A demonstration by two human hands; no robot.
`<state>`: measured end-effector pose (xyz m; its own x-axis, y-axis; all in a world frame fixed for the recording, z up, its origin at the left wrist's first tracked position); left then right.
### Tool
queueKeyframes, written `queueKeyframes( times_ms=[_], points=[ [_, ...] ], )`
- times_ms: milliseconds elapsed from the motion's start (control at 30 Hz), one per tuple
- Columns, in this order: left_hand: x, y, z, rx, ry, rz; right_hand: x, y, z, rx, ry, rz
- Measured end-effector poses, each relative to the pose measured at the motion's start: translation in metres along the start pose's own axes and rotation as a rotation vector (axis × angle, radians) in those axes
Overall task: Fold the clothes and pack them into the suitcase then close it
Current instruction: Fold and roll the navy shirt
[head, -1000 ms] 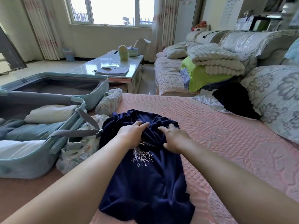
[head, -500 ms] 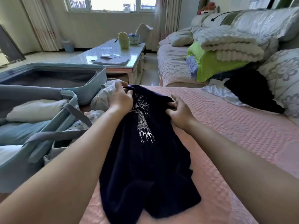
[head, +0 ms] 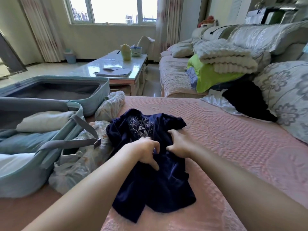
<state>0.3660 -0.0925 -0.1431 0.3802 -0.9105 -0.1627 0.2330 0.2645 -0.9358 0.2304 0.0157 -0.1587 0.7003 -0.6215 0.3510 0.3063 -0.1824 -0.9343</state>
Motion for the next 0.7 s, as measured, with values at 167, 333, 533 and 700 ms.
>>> queueKeyframes(
  times_ms=[167, 333, 533, 700],
  points=[
    [-0.012, -0.005, 0.030, 0.007, 0.064, 0.060, 0.002, -0.022, 0.040, 0.160, -0.083, -0.098],
    [-0.032, -0.013, 0.076, 0.592, -0.037, 0.437, 0.005, -0.043, 0.100, 0.773, 0.012, -0.187],
    [-0.054, -0.011, 0.083, 0.461, 0.026, 0.508, 0.009, -0.060, 0.112, 0.670, 0.000, -0.269],
    [-0.035, -0.015, 0.044, -0.370, 0.040, 0.108, -0.026, -0.043, 0.073, 0.001, 0.022, -0.056]
  ],
)
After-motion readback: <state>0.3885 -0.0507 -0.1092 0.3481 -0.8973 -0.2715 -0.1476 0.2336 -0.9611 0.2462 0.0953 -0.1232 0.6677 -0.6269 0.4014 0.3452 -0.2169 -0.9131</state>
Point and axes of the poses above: each hand's wrist, its own z-axis away from the middle knuckle, its own y-axis out of the palm, x = y × z, the point moved 2 cm from there along -z, towards the middle knuckle, and after that the axes turned 1 degree about -z, right-handed, at the moved point
